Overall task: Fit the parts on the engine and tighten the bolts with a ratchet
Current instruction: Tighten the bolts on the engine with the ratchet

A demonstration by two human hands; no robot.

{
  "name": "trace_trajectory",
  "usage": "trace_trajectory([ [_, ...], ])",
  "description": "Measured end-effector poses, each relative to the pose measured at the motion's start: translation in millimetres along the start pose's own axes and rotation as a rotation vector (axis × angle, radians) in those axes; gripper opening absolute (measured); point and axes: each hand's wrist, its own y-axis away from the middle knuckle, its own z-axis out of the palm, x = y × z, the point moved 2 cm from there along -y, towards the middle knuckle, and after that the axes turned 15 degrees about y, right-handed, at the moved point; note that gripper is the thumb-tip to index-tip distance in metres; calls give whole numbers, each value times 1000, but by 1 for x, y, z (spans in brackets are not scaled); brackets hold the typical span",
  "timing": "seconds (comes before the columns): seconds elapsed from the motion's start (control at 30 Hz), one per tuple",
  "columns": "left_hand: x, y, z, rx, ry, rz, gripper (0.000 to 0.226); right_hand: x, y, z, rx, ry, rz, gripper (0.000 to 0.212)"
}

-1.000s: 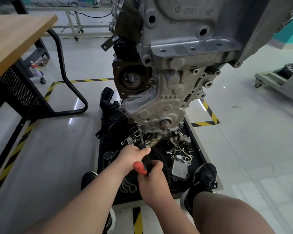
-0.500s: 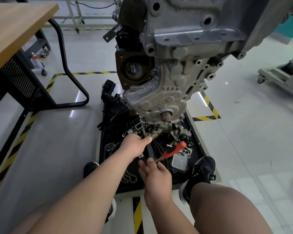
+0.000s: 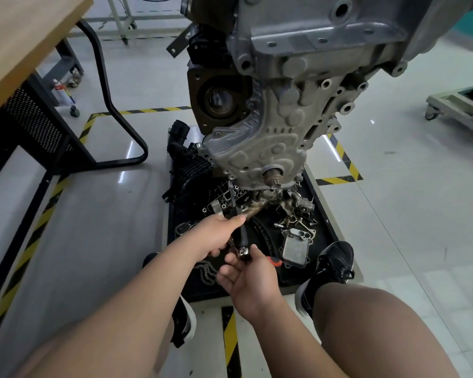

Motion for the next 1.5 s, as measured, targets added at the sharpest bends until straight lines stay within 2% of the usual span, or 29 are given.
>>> trace_trajectory([
  [0.17,-6,-1,1,-42,-25,34,42,-1,-4,0,28,0,-2,43],
  [0.27,-5,-1,3,12,-85,68,36,1,-6,-2,56,56,-25,41],
  [0.4,-6,-1,5,44,-74,90,44,3,-8,-4,105,162,-107,37],
  [0.53,-5,1,5,61,-77,109,43,4,-7,-7,215,392,-252,30],
  [0.63,-5,1,7,54,-77,117,44,5,-3,-8,288,627,-388,17],
  [0.77,-4,-1,8,54,-106,128,46,8,-1,-7,334,921,-555,35],
  [0.87,-4,-3,8,54,-110,134,50,8,-4,-6,353,957,-601,36],
  [0.93,-5,-3,7,48,-119,134,46,8,-6,-7,308,889,-559,27],
  [1.03,-6,-5,1,46,-117,98,47,6,-9,-7,199,635,-351,8],
  [1.17,-9,-9,-6,-8,-82,46,43,3,-14,-7,86,294,-194,18],
  [1.5,-13,-7,-2,-54,-60,51,44,9,-18,-2,-106,-198,89,35],
])
